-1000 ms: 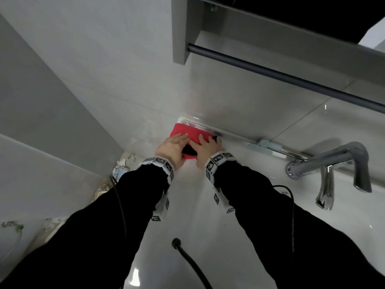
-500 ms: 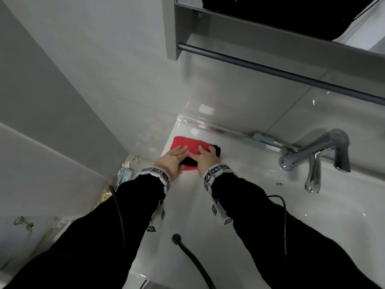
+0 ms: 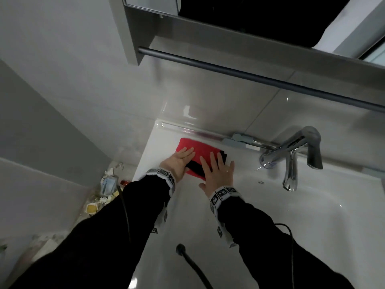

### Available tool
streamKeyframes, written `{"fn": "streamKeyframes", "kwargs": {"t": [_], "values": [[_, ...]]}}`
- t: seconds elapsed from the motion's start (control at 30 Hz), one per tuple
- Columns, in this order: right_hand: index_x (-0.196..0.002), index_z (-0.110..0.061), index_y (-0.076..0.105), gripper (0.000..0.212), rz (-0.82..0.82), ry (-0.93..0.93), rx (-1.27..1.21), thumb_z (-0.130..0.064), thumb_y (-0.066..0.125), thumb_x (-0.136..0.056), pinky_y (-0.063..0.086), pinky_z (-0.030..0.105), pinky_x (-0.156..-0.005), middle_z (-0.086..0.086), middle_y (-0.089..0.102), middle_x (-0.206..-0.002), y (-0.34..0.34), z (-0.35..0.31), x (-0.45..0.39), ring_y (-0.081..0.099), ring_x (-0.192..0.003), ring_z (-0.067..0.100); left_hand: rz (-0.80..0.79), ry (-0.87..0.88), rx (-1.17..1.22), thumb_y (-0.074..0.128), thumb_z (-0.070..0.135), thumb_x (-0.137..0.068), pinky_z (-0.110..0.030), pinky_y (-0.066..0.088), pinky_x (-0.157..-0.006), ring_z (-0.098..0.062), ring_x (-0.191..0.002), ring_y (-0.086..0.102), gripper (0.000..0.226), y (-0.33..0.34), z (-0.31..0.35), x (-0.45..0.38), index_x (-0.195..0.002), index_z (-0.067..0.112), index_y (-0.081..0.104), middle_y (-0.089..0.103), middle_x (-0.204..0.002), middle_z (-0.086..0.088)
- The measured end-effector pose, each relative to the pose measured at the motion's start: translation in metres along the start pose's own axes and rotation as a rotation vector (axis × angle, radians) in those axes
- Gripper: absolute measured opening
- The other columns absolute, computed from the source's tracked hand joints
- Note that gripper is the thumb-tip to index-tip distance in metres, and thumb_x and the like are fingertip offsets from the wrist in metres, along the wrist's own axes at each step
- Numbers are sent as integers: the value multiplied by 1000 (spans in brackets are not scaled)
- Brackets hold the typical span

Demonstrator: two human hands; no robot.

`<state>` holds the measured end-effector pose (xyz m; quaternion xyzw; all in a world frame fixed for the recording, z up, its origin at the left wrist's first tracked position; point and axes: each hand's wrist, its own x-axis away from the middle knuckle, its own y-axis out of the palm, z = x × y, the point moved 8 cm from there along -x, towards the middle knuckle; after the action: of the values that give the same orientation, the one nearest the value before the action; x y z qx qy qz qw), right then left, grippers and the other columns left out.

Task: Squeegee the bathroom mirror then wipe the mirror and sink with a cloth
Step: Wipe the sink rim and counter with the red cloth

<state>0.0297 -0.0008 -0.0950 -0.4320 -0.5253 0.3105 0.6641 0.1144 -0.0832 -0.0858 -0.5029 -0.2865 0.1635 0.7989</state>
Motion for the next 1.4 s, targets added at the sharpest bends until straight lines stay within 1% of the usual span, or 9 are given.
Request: {"fn": "streamKeyframes", "kwargs": {"t": [0.23, 0.4, 0.47, 0.57, 0.63, 0.77, 0.9, 1.13, 1.4], "values": [[-151, -19, -4, 97, 50, -23, -70, -43, 62, -84, -4, 47, -117, 13, -2, -159, -6, 14, -23, -5, -146, 30, -48, 20, 21, 38, 20, -100, -19, -4, -114, -18, -147, 0, 59, -6, -3, -24, -149, 14, 8, 2, -159, -2], [-151, -14, -3, 105, -18, -8, -82, -40, 69, -80, 1, 47, -118, 17, -1, -158, -12, 16, -38, -3, -146, 33, -83, -6, 41, 40, 18, -99, -16, -3, -113, -14, -147, 2, 58, -9, -6, -40, -150, 18, 12, 7, -159, 3], [-151, -12, -3, 94, -13, 1, -68, -30, 63, -86, 3, 49, -119, 19, 1, -157, -13, 14, -38, -1, -146, 35, -88, -19, 50, 41, 18, -99, -16, -2, -113, -13, -147, 3, 57, -10, -9, -43, -149, 20, 14, 9, -158, 5], [-151, -11, 2, 64, 36, 26, -79, -18, 37, -98, 9, 49, -118, 20, 4, -157, -17, 12, -39, 3, -145, 35, -100, -36, 67, 43, 16, -98, -15, -2, -112, -13, -147, 4, 58, -11, -10, -42, -149, 19, 16, 9, -158, 4], [-151, -12, 6, 57, 38, 37, -92, -15, 29, -99, 15, 47, -117, 19, 7, -157, -19, 13, -41, 5, -145, 34, -125, -40, 65, 42, 15, -99, -14, -3, -110, -15, -147, 3, 59, -11, -8, -43, -150, 16, 13, 7, -159, 2], [-150, -19, 16, 62, 16, 9, -176, -11, 40, -94, 23, 41, -116, 11, 14, -157, -27, 21, -45, 10, -145, 27, -152, -57, 60, 39, 17, -100, -15, -3, -110, -17, -147, 2, 58, -11, -4, -42, -150, 13, 9, 4, -159, -1], [-149, -24, 23, 71, -19, -77, -211, -10, 53, -86, 26, 36, -114, 6, 18, -156, -33, 24, -42, 14, -145, 24, -103, -83, 92, 41, 16, -99, -16, -1, -111, -14, -147, 5, 56, -10, 2, -30, -149, 15, 16, 8, -159, 1], [-149, -24, 23, 65, -19, -72, -315, -10, 46, -90, 22, 38, -117, 9, 14, -158, -19, 23, -14, 9, -146, 25, -31, -65, 6, 38, 18, -100, -16, 1, -114, -14, -147, 5, 53, -1, 17, -4, -149, 16, 16, 9, -159, 2], [-150, -23, 19, 68, 17, 92, -306, -10, 47, -90, 20, 39, -118, 6, 10, -159, 6, 79, 25, 6, -147, 22, -174, 63, -117, 33, 21, -102, -22, 1, -116, -15, -147, 1, 54, 16, 79, -27, -150, 16, 9, 2, -159, 1]]}}
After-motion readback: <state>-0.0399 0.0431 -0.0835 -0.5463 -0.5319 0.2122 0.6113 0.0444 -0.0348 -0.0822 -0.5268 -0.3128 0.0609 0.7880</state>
